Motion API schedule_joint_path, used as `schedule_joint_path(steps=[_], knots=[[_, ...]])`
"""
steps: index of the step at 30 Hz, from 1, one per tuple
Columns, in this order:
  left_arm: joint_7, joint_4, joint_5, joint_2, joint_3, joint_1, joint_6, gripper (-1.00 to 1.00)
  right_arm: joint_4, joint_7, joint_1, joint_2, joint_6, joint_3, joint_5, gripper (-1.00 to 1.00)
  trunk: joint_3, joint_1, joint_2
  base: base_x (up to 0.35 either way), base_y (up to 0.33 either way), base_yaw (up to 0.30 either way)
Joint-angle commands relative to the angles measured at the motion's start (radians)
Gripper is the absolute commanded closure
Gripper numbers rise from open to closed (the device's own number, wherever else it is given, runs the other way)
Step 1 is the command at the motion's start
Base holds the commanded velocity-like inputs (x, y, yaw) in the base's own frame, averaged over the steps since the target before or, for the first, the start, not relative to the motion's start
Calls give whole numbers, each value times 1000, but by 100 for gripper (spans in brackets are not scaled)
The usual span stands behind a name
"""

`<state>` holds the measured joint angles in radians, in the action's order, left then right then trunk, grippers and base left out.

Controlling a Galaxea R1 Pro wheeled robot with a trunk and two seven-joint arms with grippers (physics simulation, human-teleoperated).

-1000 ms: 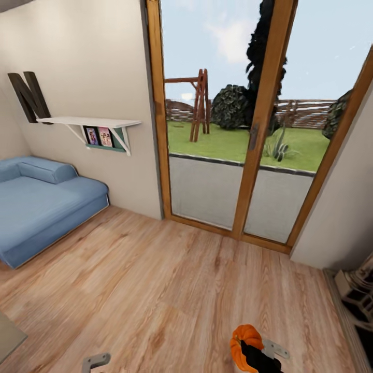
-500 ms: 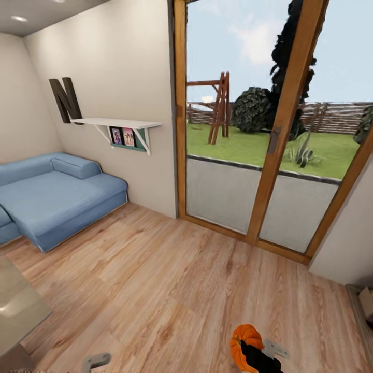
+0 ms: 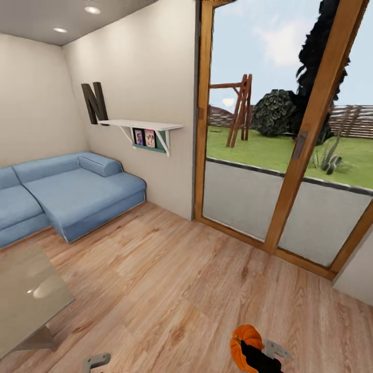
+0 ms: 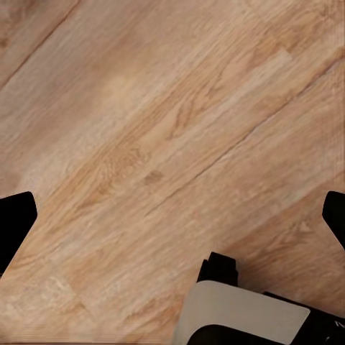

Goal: Place each of the two pumpkins and all three candles from the living room inside a cabinet in the living room (use any cabinet), then make sure every cabinet is closed, and position the cauldron so it is next to a table in the living room.

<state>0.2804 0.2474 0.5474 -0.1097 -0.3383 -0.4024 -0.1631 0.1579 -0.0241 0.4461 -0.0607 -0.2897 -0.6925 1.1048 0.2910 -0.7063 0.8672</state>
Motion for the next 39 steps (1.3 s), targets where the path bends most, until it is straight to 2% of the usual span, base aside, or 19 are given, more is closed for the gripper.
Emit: schedule_joint_path(steps=[1,10,26,33,39], knots=[[7,3,7,-1,-8,0,-6,-100,1,0,0,-1,-3,-7,10,100,0,0,1,-34,0,242],[7,3,6,-1,-8,-1,-3,-100,0,0,0,0,-3,-7,10,100,-7,0,1,-130,0,242],[7,3,6,-1,-8,0,2,-100,0,0,1,2,-3,-7,10,100,-21,0,1,-6,0,242],[7,3,5,0,-8,0,3,-100,-1,5,1,25,0,-7,15,100,-25,0,1,0,0,255],[7,1,5,0,-8,0,16,-100,0,68,1,39,1,-7,12,100,-23,0,1,0,0,278]])
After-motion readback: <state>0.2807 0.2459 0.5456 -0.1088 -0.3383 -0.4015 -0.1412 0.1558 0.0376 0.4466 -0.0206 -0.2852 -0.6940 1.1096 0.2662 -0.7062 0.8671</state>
